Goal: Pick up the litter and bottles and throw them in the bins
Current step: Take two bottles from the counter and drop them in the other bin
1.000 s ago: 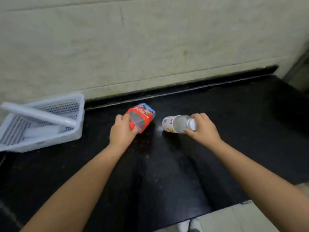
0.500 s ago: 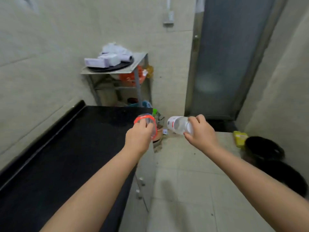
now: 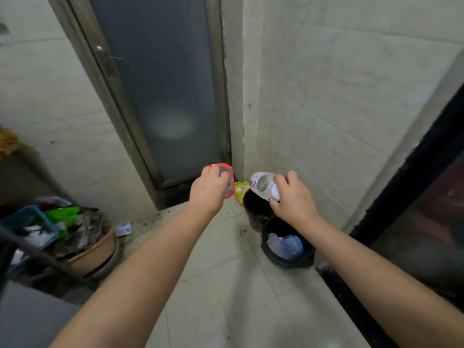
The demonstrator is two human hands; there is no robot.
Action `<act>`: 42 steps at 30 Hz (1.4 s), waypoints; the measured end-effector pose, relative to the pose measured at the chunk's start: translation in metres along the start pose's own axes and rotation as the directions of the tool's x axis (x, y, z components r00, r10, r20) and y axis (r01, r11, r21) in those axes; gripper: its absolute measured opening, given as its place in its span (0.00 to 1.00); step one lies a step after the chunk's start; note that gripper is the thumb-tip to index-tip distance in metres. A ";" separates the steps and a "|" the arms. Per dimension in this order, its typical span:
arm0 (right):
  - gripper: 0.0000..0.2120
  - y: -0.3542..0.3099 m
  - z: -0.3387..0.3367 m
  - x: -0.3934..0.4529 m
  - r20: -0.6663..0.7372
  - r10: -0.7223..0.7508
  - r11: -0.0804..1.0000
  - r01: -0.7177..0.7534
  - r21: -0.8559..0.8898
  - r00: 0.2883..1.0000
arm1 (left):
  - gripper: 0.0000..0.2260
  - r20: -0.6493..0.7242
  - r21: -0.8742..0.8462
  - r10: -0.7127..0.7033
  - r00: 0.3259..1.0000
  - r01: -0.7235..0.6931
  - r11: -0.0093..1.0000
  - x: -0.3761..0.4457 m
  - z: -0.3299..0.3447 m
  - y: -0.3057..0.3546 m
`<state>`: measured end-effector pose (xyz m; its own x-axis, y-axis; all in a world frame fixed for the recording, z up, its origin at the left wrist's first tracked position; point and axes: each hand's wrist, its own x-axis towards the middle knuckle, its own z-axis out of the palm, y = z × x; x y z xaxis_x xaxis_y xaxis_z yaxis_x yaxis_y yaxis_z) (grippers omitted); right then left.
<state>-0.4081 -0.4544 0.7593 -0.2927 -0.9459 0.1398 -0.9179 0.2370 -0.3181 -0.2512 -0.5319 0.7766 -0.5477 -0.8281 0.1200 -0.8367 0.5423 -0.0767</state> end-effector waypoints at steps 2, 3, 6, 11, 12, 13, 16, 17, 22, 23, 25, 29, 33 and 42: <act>0.17 0.028 0.008 0.030 0.026 0.054 0.999 -0.054 -0.007 0.998 | 0.14 0.032 -0.037 0.013 0.999 -0.012 0.999 0.044 0.019 0.014; 0.17 0.041 0.013 0.046 0.038 0.081 0.997 -0.081 -0.011 0.996 | 0.15 0.052 -0.049 0.016 0.998 -0.014 0.999 0.065 0.027 0.019; 0.18 0.076 0.036 0.099 0.083 0.156 0.988 -0.155 -0.019 0.984 | 0.16 0.103 -0.080 0.050 0.993 -0.042 0.996 0.133 0.063 0.025; 0.16 0.133 0.091 0.207 0.136 0.265 0.963 -0.269 0.011 0.955 | 0.15 0.206 -0.186 0.097 0.974 -0.058 0.981 0.262 0.142 0.023; 0.17 0.145 0.105 0.232 0.177 0.286 0.957 -0.288 -0.010 0.942 | 0.15 0.242 -0.219 0.108 0.964 -0.054 0.974 0.290 0.162 0.021; 0.18 0.157 0.121 0.257 0.216 0.307 0.951 -0.308 -0.031 0.927 | 0.15 0.272 -0.262 0.116 0.955 -0.042 0.964 0.319 0.182 0.019; 0.19 0.190 0.177 0.324 0.318 0.399 0.910 -0.414 -0.023 0.860 | 0.16 0.369 -0.367 0.153 0.917 -0.008 0.930 0.394 0.250 0.018; 0.20 0.200 0.197 0.344 0.350 0.429 0.893 -0.449 -0.029 0.832 | 0.18 0.408 -0.384 0.168 0.897 0.002 0.923 0.414 0.272 0.019; 0.25 0.252 0.330 0.404 0.506 0.530 0.809 -0.584 -0.061 0.681 | 0.22 0.526 -0.448 0.183 0.831 0.087 0.890 0.474 0.411 0.041; 0.25 0.263 0.361 0.409 0.526 0.543 0.791 -0.610 -0.056 0.655 | 0.22 0.551 -0.429 0.185 0.814 0.086 0.899 0.479 0.443 0.046; 0.25 0.282 0.422 0.415 0.561 0.567 0.755 -0.652 -0.062 0.604 | 0.21 0.616 -0.373 0.194 0.763 0.065 0.925 0.481 0.508 0.053; 0.25 0.306 0.523 0.406 0.567 0.637 0.672 -0.736 -0.078 0.522 | 0.20 0.685 -0.344 0.195 0.702 0.075 0.936 0.466 0.614 0.063; 0.24 0.313 0.572 0.395 0.588 0.630 0.674 -0.733 -0.089 0.508 | 0.21 0.731 -0.356 0.234 0.641 0.065 0.932 0.447 0.662 0.064; 0.24 0.277 0.517 0.413 0.657 0.364 0.888 -0.458 -0.031 0.660 | 0.15 0.626 -0.391 0.131 0.769 0.163 0.906 0.446 0.582 0.029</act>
<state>-0.6452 -0.8941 0.2441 -0.3510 -0.6839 -0.6397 -0.6895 0.6509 -0.3176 -0.5209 -0.9686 0.2523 -0.5319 -0.6546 -0.5373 -0.8468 0.4117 0.3367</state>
